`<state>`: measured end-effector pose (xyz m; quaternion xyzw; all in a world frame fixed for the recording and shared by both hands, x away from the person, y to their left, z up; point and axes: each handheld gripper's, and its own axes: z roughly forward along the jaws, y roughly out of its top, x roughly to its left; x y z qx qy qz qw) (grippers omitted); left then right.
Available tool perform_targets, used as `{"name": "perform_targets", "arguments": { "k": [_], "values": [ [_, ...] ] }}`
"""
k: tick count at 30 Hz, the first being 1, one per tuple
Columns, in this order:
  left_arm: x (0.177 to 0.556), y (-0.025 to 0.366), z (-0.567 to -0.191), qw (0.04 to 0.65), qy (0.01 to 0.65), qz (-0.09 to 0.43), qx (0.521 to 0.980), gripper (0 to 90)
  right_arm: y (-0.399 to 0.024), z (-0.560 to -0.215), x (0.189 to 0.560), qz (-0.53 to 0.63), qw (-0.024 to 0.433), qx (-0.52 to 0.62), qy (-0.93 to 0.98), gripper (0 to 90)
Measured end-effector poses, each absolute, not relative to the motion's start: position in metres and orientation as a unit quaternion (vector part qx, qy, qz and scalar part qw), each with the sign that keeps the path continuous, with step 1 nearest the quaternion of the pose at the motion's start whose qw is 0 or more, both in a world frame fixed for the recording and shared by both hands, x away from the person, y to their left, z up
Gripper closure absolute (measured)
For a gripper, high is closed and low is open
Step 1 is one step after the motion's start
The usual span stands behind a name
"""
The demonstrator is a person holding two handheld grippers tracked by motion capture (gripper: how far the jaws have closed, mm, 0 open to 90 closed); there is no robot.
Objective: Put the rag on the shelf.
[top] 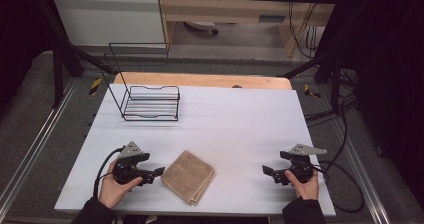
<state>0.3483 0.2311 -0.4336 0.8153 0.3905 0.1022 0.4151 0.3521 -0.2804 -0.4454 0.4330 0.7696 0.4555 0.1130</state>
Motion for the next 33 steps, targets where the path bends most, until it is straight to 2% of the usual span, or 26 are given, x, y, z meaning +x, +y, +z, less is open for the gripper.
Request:
{"name": "perform_targets", "arguments": {
  "k": [12, 17, 20, 22, 33],
  "values": [
    [0.342, 0.203, -0.439, 0.392, 0.372, 0.068, 0.839, 40.8, -0.281, -0.445, 0.352, 0.454, 0.114, 0.434, 0.769, 0.6],
    [0.343, 0.200, -0.442, 0.382, 0.373, 0.065, 0.843, 51.6, -0.281, -0.445, 0.352, 0.455, 0.114, 0.435, 0.768, 0.6],
    [0.343, 0.200, -0.442, 0.383, 0.375, 0.056, 0.842, 54.9, -0.281, -0.445, 0.351, 0.455, 0.113, 0.437, 0.768, 0.6],
    [0.343, 0.199, -0.443, 0.382, 0.376, 0.044, 0.843, 61.1, -0.281, -0.445, 0.351, 0.455, 0.113, 0.437, 0.767, 0.5],
    [0.340, 0.195, -0.445, 0.372, 0.388, 0.027, 0.843, 69.8, -0.282, -0.445, 0.351, 0.460, 0.114, 0.438, 0.764, 0.5]
  ]
}}
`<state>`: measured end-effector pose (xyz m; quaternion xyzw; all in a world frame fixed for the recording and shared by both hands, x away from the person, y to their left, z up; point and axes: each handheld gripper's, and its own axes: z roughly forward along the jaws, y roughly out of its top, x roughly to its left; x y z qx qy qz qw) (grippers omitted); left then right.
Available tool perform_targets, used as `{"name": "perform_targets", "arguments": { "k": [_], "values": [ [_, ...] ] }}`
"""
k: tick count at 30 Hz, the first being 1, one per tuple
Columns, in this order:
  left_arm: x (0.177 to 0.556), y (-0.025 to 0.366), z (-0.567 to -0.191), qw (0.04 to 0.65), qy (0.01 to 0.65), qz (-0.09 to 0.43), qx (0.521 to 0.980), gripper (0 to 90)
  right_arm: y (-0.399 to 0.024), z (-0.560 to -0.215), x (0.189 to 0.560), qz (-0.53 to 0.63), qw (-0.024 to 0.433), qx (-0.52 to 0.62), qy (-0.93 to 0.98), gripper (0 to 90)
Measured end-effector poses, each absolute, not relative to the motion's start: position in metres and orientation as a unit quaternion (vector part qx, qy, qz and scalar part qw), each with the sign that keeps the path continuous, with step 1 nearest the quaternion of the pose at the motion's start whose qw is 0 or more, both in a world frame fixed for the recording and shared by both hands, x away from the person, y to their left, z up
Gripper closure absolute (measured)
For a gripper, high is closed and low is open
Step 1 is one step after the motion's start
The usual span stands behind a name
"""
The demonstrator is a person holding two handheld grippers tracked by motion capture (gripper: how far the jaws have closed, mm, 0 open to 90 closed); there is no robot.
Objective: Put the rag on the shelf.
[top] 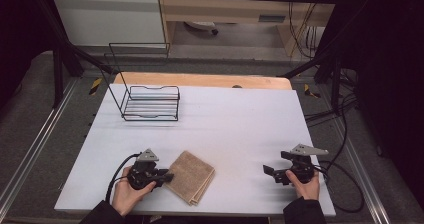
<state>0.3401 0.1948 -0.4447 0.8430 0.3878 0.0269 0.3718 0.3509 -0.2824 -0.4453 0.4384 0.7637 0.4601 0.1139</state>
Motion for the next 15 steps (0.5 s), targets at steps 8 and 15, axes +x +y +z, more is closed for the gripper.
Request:
{"name": "perform_targets", "arguments": {
  "k": [8, 15],
  "values": [
    [0.3370, 0.1908, -0.4442, 0.367, 0.389, 0.034, 0.844, 76.7, -0.2816, -0.4462, 0.3520, 0.456, 0.114, 0.438, 0.766, 0.6],
    [0.3352, 0.1905, -0.4427, 0.367, 0.393, 0.038, 0.842, 84.2, -0.2807, -0.4467, 0.3523, 0.454, 0.113, 0.439, 0.767, 0.7]
  ]
}}
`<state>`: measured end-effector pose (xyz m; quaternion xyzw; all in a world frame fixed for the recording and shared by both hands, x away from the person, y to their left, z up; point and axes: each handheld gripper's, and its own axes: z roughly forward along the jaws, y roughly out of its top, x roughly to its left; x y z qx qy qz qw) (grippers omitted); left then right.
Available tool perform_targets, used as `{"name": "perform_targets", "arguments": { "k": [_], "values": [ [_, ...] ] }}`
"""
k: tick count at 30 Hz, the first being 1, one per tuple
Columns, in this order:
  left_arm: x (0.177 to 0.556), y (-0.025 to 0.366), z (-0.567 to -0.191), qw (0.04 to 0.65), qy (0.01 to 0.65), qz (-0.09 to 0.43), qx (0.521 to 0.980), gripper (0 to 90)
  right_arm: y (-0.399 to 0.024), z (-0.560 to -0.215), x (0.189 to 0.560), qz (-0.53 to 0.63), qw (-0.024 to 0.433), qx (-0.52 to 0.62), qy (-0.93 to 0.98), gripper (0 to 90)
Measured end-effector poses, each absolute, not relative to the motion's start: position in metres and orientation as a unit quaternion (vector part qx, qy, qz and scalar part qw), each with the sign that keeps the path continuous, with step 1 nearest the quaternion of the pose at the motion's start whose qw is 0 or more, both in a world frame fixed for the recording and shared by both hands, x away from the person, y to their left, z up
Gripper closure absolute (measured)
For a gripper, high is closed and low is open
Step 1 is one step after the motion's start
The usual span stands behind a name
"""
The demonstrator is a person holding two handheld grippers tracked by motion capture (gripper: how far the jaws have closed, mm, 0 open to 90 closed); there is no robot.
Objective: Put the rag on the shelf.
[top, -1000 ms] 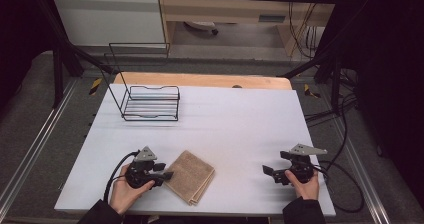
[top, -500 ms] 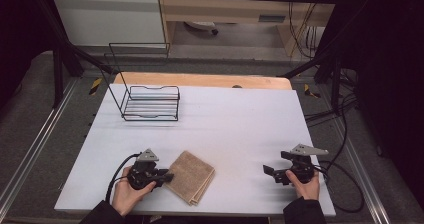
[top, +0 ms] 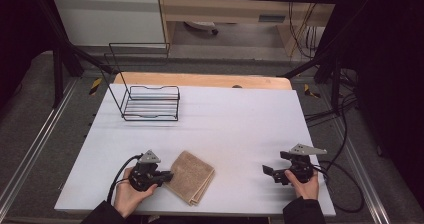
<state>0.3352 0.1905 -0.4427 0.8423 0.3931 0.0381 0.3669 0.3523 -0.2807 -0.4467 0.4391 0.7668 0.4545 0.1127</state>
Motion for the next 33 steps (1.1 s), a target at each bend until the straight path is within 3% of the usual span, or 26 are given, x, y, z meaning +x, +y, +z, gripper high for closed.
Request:
{"name": "perform_targets", "arguments": {
  "k": [12, 33],
  "values": [
    [0.333, 0.197, -0.433, 0.374, 0.394, 0.053, 0.838, 86.3, -0.279, -0.447, 0.352, 0.451, 0.110, 0.439, 0.769, 0.7],
    [0.338, 0.242, -0.430, 0.358, 0.435, 0.085, 0.822, 86.2, -0.279, -0.447, 0.352, 0.449, 0.113, 0.437, 0.771, 0.7]
  ]
}}
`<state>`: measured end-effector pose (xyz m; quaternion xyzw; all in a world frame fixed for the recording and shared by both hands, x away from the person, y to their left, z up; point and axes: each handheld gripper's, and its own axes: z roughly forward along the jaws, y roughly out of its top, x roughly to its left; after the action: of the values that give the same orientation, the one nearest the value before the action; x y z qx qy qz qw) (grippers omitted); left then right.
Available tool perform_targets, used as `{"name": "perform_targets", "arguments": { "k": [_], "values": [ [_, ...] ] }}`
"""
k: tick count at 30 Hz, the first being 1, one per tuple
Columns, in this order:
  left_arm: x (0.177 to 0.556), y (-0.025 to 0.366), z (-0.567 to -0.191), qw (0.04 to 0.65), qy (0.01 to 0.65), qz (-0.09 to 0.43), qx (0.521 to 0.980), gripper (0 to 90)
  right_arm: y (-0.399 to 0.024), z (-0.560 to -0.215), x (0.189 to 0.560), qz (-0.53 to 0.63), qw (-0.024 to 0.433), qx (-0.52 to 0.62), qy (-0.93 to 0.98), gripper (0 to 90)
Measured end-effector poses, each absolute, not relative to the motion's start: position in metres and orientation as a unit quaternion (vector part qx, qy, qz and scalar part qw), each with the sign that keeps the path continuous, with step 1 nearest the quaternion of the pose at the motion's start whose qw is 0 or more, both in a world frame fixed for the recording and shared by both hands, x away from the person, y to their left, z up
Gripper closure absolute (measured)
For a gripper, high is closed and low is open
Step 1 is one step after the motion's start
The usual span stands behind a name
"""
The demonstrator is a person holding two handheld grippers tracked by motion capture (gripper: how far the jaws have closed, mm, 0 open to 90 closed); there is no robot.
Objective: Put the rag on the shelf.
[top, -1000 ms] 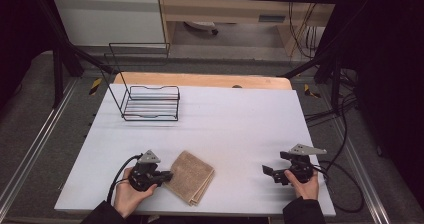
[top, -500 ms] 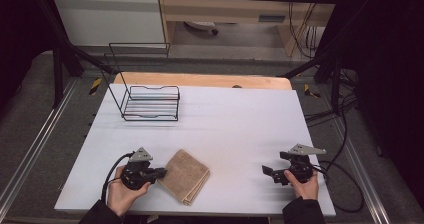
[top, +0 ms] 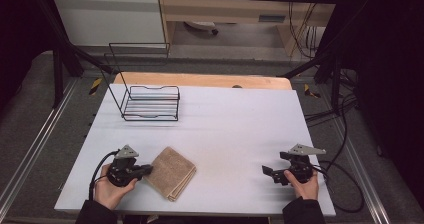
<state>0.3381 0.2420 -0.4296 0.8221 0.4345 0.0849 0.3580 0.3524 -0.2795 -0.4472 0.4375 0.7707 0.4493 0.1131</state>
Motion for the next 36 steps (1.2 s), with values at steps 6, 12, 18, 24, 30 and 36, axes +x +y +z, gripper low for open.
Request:
{"name": "perform_targets", "arguments": {
  "k": [6, 12, 18, 24, 30, 36],
  "values": [
    [0.336, 0.239, -0.431, 0.341, 0.414, 0.101, 0.838, 78.6, -0.279, -0.447, 0.352, 0.448, 0.112, 0.438, 0.771, 0.7],
    [0.342, 0.243, -0.422, 0.363, 0.413, 0.113, 0.827, 51.7, -0.279, -0.447, 0.352, 0.449, 0.113, 0.438, 0.770, 0.7],
    [0.362, 0.242, -0.409, 0.382, 0.413, 0.119, 0.818, 35.2, -0.279, -0.448, 0.353, 0.446, 0.112, 0.440, 0.771, 0.8],
    [0.388, 0.226, -0.411, 0.367, 0.414, 0.116, 0.825, 32.1, -0.278, -0.448, 0.353, 0.446, 0.111, 0.441, 0.771, 0.8],
    [0.407, 0.210, -0.424, 0.357, 0.407, 0.108, 0.834, 36.2, -0.278, -0.448, 0.353, 0.446, 0.112, 0.440, 0.771, 0.8],
    [0.414, 0.205, -0.435, 0.363, 0.401, 0.101, 0.835, 45.5, -0.278, -0.449, 0.354, 0.447, 0.112, 0.438, 0.772, 0.9]
  ]
}}
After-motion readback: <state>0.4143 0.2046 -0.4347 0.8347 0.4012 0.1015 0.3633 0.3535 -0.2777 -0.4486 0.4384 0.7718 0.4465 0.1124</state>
